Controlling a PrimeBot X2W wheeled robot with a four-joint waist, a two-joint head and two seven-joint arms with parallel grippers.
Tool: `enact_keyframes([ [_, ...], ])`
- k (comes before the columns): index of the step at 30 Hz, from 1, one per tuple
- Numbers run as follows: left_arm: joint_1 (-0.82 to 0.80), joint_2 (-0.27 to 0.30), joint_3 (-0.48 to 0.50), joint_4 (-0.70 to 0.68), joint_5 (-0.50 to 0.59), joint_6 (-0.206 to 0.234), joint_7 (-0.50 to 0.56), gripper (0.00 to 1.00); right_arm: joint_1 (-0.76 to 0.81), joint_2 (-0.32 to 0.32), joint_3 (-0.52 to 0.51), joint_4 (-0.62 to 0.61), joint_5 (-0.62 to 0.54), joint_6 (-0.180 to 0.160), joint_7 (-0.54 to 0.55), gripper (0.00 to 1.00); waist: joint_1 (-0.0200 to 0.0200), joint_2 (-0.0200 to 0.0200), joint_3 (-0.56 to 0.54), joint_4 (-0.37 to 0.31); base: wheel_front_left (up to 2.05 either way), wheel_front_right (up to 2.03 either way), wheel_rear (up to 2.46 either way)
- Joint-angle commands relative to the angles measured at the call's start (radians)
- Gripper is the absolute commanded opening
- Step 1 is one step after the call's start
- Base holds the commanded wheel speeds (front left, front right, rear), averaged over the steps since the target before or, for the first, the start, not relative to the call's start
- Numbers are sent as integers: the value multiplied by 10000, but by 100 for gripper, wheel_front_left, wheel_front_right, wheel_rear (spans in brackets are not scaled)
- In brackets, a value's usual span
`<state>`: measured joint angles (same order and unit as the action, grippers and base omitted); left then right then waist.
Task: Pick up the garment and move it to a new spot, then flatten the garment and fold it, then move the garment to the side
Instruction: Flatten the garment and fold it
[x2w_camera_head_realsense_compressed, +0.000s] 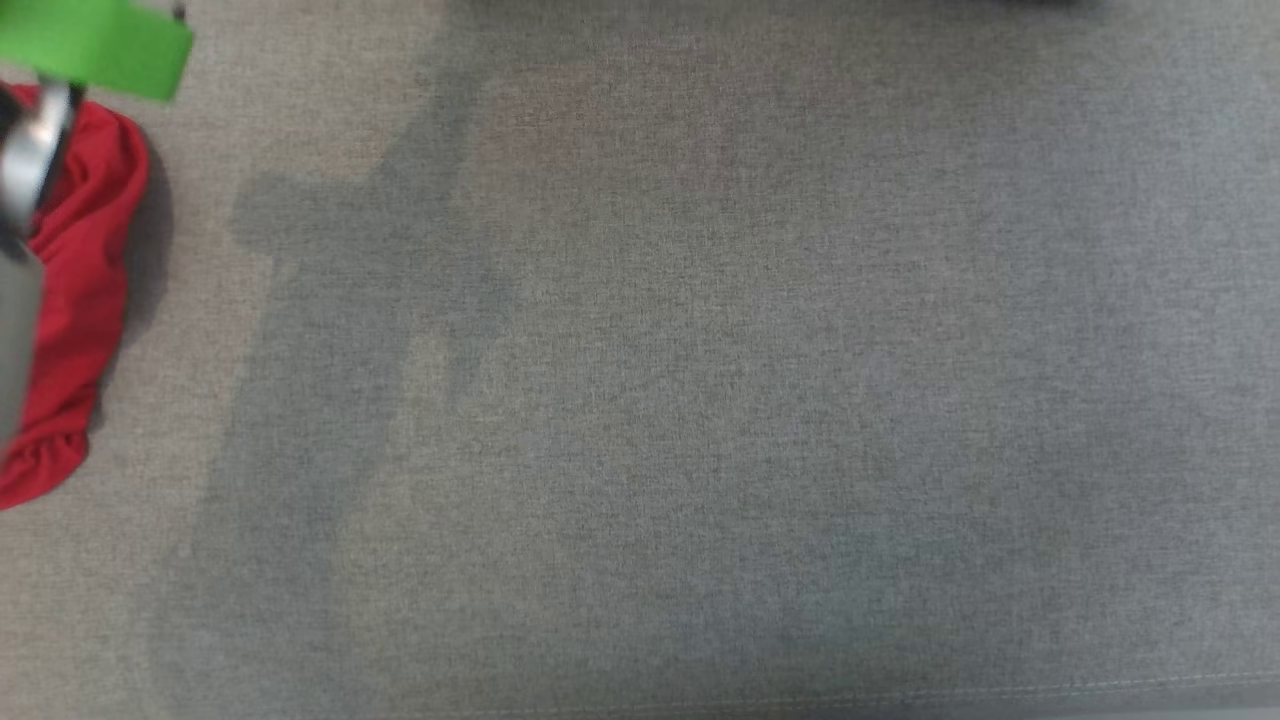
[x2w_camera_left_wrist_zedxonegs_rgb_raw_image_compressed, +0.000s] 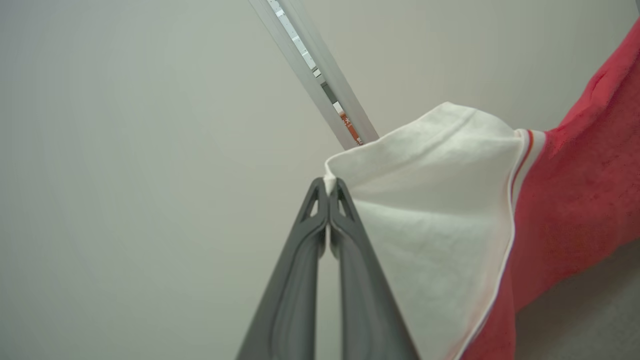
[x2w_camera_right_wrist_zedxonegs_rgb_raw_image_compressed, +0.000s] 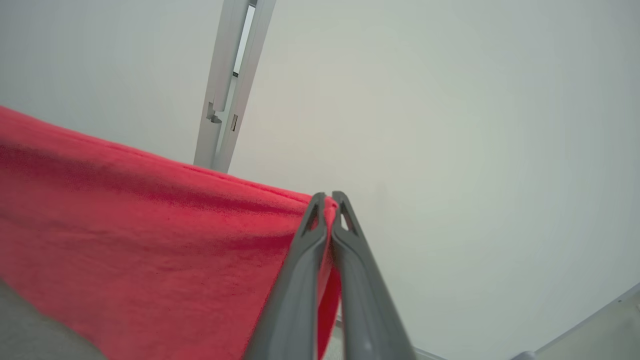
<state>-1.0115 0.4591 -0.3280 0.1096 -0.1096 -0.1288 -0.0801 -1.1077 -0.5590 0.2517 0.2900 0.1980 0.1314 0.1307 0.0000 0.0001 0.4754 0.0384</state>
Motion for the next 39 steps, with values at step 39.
enact_keyframes([
  [39, 4993, 1165, -559, -4026, -306, 1809, -1841, 0, 4113, 1013, -2310, -1150, -1563, -15, -3960, 0, 0, -1, -233, -154, 0, 0, 0],
])
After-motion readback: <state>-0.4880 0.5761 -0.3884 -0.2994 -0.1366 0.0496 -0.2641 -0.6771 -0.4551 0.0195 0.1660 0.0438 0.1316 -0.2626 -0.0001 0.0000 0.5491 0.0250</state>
